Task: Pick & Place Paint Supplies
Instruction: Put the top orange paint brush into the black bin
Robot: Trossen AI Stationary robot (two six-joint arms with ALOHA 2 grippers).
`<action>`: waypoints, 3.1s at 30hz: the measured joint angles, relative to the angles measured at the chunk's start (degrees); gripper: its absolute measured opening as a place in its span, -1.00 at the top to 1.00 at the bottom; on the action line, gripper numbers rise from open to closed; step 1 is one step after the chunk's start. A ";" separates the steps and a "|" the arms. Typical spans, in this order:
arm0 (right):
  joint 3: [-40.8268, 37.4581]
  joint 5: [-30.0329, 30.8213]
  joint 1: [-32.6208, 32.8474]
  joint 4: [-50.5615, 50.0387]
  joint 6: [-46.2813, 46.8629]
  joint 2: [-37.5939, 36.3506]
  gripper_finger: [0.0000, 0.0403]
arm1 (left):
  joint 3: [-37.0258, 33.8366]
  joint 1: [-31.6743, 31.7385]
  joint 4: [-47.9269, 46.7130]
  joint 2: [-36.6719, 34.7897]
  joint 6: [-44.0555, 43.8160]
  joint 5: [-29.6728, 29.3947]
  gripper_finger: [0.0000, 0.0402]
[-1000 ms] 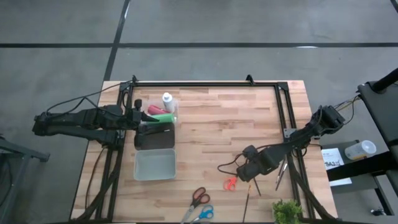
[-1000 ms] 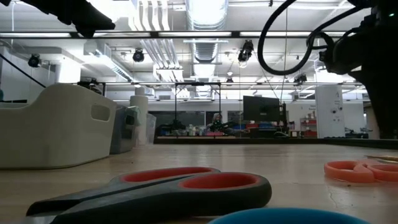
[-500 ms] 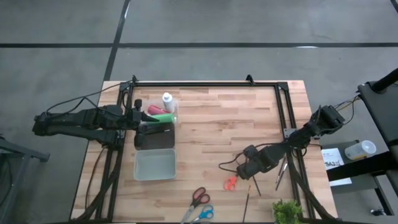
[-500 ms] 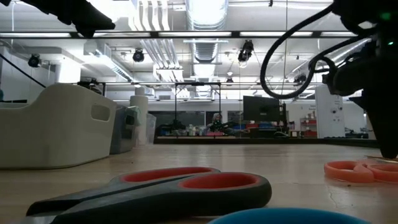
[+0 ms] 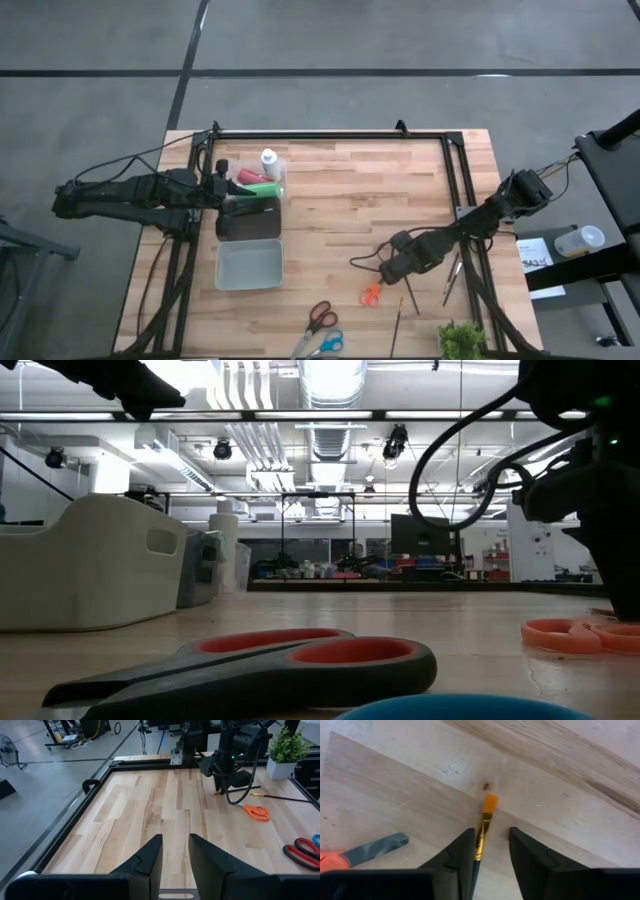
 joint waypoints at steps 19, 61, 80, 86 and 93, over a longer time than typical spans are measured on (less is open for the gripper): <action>-0.26 1.69 -0.37 1.43 -0.20 0.42 0.93 | 0.00 0.00 -0.04 0.01 0.00 0.00 0.50; -0.57 32.32 -0.50 8.28 -25.18 -22.79 0.94 | 0.01 -0.02 -0.09 -0.01 -0.02 0.00 0.50; -5.78 17.03 -18.61 64.17 -75.92 -21.46 0.94 | 0.01 0.00 -0.06 -0.01 -0.02 0.00 0.49; -9.12 4.65 -26.38 89.40 -80.24 -11.98 0.94 | -0.01 0.00 -0.20 -0.01 -0.02 0.00 0.50; -5.62 -5.51 -31.27 106.96 -81.68 1.87 0.94 | 0.00 0.00 -0.73 -0.01 -0.02 0.00 0.50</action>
